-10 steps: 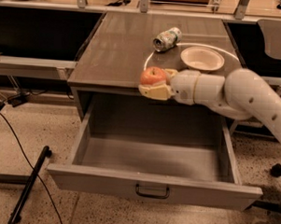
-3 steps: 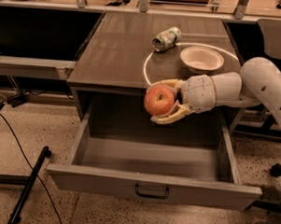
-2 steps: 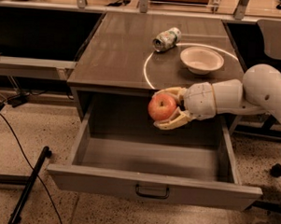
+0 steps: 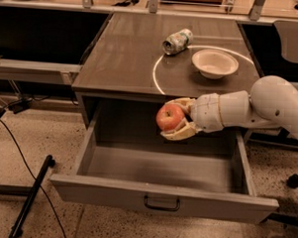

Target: Place apple into top drawer

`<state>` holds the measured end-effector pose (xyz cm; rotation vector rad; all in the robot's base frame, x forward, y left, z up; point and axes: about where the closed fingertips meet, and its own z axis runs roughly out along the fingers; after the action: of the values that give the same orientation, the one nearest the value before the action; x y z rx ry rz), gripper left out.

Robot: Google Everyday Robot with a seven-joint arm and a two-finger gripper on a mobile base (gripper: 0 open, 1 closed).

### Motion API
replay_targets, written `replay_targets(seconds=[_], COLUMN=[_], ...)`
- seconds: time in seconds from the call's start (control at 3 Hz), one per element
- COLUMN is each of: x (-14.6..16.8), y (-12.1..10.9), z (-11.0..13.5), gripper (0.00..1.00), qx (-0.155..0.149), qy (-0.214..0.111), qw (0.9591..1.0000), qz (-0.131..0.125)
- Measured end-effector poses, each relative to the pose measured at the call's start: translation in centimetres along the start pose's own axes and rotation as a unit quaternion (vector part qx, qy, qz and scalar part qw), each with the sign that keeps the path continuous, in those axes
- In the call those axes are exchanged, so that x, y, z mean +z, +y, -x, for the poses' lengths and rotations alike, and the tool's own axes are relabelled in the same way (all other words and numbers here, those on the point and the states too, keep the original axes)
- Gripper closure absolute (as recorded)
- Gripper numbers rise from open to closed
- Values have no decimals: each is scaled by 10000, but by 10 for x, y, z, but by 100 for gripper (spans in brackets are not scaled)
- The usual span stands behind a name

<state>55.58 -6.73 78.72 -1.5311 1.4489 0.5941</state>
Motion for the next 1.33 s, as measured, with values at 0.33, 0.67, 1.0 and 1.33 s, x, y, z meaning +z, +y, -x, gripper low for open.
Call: replay_targets(seconds=[0.33, 0.67, 1.0, 1.33], x=[5, 16, 27, 29], y=[4, 21, 43, 46], z=[-6, -26, -45, -46], gripper=[100, 100, 100, 100], qx=[199, 700, 1181, 1218], qy=[-80, 115, 311, 314], qw=[9998, 9975, 9925, 9920], qz=[3, 58, 73, 99])
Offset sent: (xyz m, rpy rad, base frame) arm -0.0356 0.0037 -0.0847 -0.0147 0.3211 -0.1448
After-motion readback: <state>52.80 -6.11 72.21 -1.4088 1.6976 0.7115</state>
